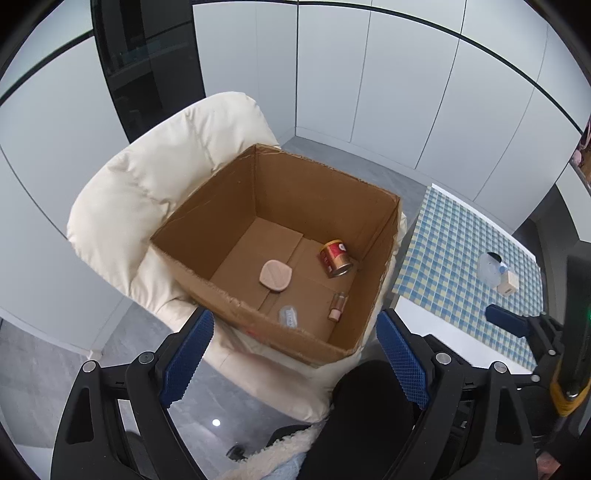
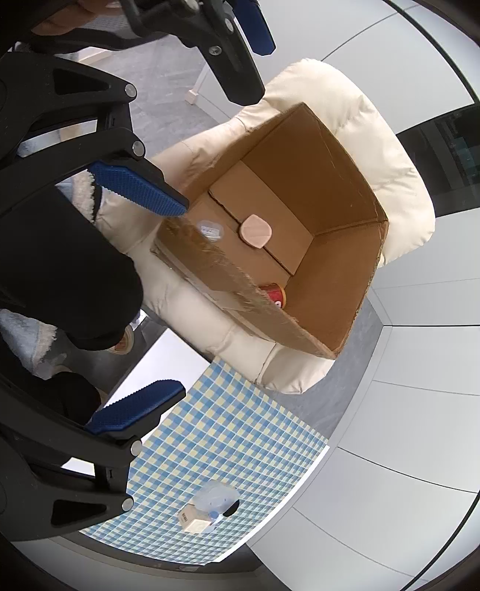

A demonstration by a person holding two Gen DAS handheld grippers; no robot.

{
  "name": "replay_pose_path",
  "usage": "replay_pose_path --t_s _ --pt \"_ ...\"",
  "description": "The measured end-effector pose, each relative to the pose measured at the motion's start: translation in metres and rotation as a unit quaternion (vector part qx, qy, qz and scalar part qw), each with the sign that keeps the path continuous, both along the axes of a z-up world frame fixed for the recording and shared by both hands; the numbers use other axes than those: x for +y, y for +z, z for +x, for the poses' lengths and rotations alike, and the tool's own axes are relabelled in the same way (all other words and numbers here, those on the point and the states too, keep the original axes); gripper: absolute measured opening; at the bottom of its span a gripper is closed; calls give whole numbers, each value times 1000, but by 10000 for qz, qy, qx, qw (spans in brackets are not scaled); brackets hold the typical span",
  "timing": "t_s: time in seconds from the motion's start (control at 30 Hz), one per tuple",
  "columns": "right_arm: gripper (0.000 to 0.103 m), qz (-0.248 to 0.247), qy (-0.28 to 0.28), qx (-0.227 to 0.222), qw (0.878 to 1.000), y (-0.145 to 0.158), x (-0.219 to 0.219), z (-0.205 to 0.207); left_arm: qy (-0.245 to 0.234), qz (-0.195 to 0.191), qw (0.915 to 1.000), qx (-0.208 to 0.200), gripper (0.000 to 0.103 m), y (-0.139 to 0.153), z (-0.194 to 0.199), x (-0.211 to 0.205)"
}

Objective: Organize objects

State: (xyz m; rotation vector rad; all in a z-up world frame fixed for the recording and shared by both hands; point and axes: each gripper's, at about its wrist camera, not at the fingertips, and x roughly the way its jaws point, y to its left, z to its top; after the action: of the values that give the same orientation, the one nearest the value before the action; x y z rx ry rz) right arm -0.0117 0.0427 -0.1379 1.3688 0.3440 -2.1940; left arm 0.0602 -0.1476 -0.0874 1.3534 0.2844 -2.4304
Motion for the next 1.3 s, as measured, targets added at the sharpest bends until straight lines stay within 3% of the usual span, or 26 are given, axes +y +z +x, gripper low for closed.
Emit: replay_pose_path --t_s 0.17,0.43,0.6,0.8,1.03,1.17,1.3 --pt "92 -97 -3 -106 9999 5 13 17 39 -64 10000 30 90 3 20 6" --pt "92 -188 -60 2 9998 17 37 46 -19 164 9998 148 92 3 44 19" --pt "92 -276 -608 228 9975 22 59 60 -211 95 9996 182 92 -5 51 33" --pt "96 -147 -746 299 9967 13 76 74 -246 134 9993 256 92 -9 61 43" --pt "96 -232 -607 223 9976 6 79 90 -261 204 9993 158 92 -20 66 51" --pt "97 -316 -634 424 9966 10 77 100 -288 197 9994 -45 92 -31 65 55" --pt "101 -159 -466 539 9973 12 69 106 -234 275 9993 0 92 -32 70 55"
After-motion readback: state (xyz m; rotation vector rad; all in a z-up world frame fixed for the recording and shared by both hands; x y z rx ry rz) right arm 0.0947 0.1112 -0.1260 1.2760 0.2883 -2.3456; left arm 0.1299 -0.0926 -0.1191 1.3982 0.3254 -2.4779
